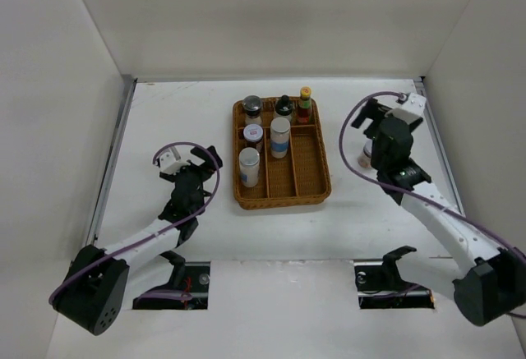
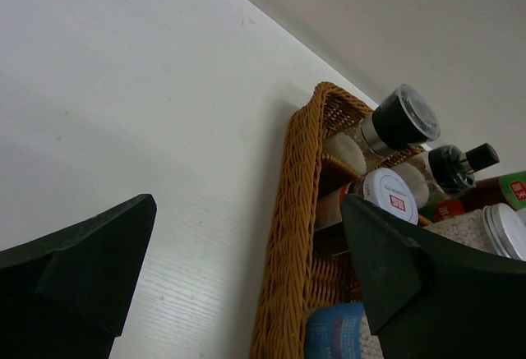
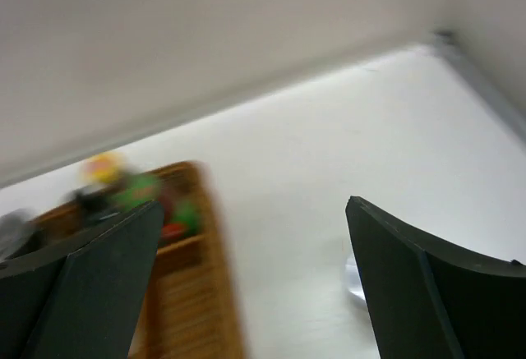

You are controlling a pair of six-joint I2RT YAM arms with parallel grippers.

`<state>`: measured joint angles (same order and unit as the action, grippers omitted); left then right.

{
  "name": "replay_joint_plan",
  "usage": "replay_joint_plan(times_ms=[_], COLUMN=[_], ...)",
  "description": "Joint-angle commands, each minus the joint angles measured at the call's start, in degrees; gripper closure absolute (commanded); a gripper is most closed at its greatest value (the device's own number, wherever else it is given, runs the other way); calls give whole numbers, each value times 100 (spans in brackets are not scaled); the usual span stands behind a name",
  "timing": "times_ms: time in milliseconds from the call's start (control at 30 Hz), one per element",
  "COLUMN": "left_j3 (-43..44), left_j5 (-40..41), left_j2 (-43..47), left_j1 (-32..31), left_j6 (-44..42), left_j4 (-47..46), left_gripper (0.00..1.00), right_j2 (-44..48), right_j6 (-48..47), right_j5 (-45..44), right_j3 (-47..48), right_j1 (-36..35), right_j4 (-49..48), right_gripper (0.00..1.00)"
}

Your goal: Organize the condiment bottles

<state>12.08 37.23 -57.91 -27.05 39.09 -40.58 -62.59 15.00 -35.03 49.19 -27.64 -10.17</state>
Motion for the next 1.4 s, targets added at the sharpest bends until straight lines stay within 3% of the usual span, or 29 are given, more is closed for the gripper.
replay_joint_plan(times_ms=[0,167,400,467,600,667,800,1000,1200,1367], left_j3=[-39,-30,-127,-109,-83,-83,-74,84,269,602], left_j5=[-76,-111,-120,-120,-137,-137,-137,-331,-348,-463], left_j2=[25,148,562,518,421,403,377,517,561,606], left_j1=[-50,-182,-200,-209,-252,-261,-244,-200,-7,11], left_j6=[81,81,81,81,81,81,81,46,55,81], left_j4=[-416,-399,-232,-223,-240,-249,-249,-91,322,989], left_gripper=[0,0,0,0,0,0,0,0,0,0], right_j2=[-113,-938,-1984,-2187,-2258,-2005,-1118,167,-595,-1342], right_j6=[608,776,881,934,934,847,399,327,460,494], right_j5=[-533,390,540,558,190,-152,-619,-304,57,435], right_j3=[-559,-455,-191,-103,-128,-304,-515,-472,108,240], right_j1=[911,1388,1643,1661,1626,1355,643,-999,-2240,-2575], right_j4=[848,1193,1097,1061,773,456,314,429,262,-98], right_gripper=[0,0,0,9,36,43,47,47,47,47])
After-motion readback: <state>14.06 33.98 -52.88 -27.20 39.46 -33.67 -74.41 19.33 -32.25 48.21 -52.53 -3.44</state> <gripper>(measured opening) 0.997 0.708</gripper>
